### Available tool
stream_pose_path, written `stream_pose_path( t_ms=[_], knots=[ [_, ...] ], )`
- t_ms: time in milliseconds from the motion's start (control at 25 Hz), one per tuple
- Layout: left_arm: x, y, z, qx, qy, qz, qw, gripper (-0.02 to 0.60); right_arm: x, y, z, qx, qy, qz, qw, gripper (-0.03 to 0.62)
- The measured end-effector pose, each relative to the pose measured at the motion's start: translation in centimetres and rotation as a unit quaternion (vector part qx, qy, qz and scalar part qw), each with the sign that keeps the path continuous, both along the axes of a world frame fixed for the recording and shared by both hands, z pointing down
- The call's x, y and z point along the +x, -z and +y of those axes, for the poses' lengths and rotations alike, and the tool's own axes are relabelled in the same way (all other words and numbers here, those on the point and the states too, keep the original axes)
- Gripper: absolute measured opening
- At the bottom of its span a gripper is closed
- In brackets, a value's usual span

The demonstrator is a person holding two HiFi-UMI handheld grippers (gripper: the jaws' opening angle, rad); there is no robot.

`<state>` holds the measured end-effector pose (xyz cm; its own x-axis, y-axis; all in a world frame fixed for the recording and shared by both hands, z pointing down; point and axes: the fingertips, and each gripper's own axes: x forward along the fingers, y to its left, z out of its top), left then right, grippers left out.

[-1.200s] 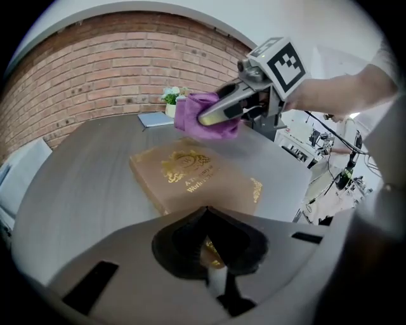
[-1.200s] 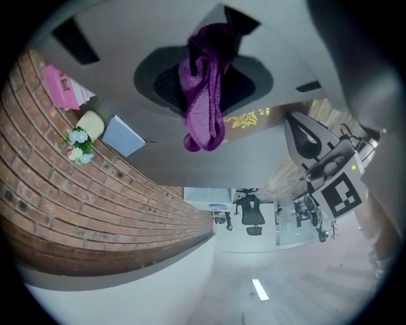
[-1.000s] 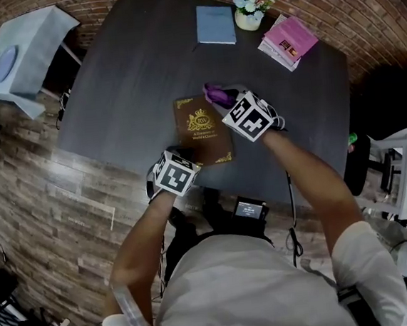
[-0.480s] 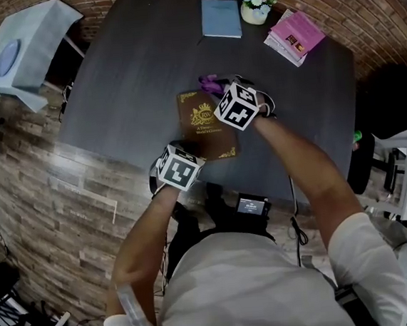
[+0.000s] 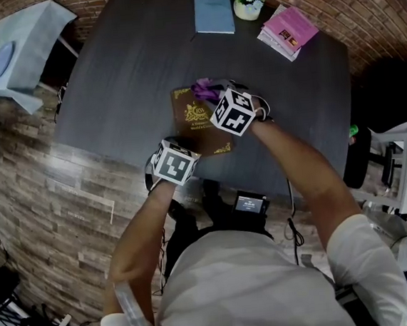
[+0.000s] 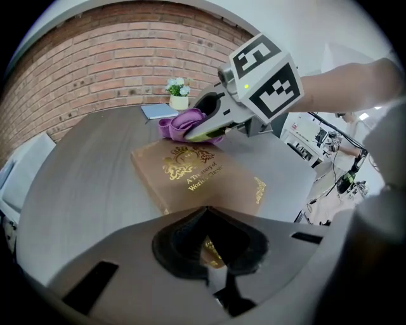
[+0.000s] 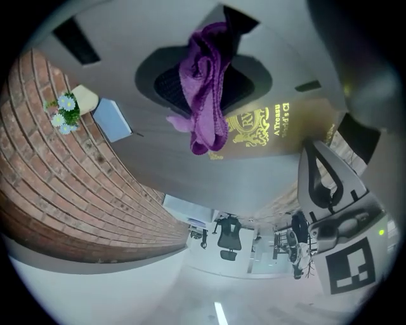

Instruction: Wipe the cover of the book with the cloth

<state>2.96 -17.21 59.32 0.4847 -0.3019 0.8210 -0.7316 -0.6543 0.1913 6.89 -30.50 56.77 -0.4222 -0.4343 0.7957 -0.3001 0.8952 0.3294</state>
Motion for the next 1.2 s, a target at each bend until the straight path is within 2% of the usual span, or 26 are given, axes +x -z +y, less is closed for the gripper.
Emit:
stream_pose_path(
  t_ms=[1200],
  knots=[
    [-0.1, 0.3, -0.2, 0.001, 0.005, 0.003, 1.0, 0.009, 0.8, -0.3, 9.2, -0.023, -0.003, -0.05, 0.998, 0.117]
  ],
)
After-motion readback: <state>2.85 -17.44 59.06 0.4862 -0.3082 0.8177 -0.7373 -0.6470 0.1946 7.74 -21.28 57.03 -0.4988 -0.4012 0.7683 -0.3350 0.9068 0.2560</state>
